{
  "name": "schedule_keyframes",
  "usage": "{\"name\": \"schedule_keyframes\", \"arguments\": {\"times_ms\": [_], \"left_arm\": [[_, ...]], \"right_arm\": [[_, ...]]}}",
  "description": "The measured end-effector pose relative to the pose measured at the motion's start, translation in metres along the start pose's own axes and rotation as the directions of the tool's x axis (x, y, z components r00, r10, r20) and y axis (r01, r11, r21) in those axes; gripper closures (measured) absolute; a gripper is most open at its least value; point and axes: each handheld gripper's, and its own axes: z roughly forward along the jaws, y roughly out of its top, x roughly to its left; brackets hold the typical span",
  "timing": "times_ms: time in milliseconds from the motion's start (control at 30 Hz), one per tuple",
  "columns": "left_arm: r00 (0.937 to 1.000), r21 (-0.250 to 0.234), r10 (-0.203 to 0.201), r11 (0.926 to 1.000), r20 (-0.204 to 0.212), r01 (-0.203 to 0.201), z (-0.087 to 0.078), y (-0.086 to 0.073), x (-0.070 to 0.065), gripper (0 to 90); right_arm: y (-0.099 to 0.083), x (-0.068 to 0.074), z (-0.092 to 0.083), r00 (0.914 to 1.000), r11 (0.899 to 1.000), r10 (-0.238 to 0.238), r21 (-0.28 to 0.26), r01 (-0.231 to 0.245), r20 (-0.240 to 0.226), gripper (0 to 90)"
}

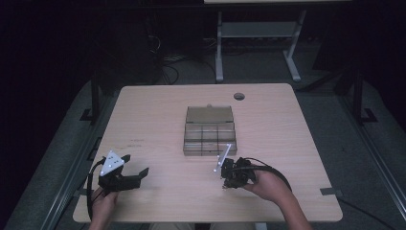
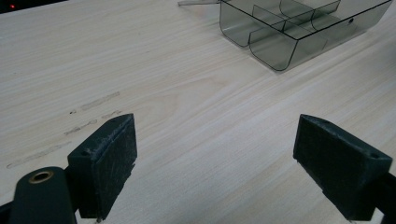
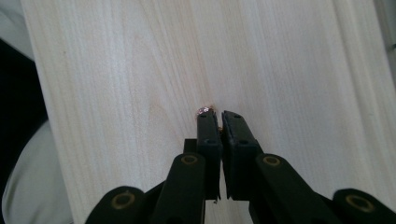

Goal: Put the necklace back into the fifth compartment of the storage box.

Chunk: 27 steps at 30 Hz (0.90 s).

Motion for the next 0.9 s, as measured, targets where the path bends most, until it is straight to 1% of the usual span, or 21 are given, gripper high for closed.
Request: {"name": "schedule_keyframes", "arguments": {"times_ms": [100,267,467,567,633,667,900], "left_arm": [[1.0000,-0.001,-0.001,1.0000,-0.001,0.001,0.000,0.000,0.000,13.0],[1.0000,-0.001,0.000,1.0000,0.000,0.000,0.000,0.000,0.000,13.0],[1.0000,0.001,0.000,1.0000,0.002,0.000,0.001,0.000,0.000,13.0],[1.0000,0.002,0.000,1.0000,0.002,0.000,0.000,0.000,0.000,13.0],[1.0000,0.001,-0.005,1.0000,0.001,0.005,0.000,0.000,0.000,13.0],[1.0000,0.003,-0.001,1.0000,0.000,0.001,-0.001,0.000,0.001,13.0],[1.0000,-0.002,-0.008,1.0000,-0.004,0.008,-0.001,0.000,0.001,13.0]], "right_arm": [[0.002,0.000,-0.005,0.9999,1.000,-0.012,-0.010,0.012,0.004,86.1],[0.006,0.002,-0.013,0.9998,1.000,-0.015,-0.025,0.015,0.009,86.1],[0.008,0.000,-0.022,0.9997,0.999,-0.019,-0.042,0.020,0.013,86.1],[0.011,-0.001,-0.026,0.9995,0.998,-0.028,-0.048,0.029,0.015,86.1],[0.013,-0.002,-0.028,0.9996,0.998,-0.026,-0.053,0.027,0.014,86.1],[0.013,-0.002,-0.029,0.9997,0.998,-0.022,-0.053,0.023,0.012,86.1],[0.020,-0.009,-0.036,0.9996,0.998,-0.028,-0.063,0.028,0.009,86.1]]}}
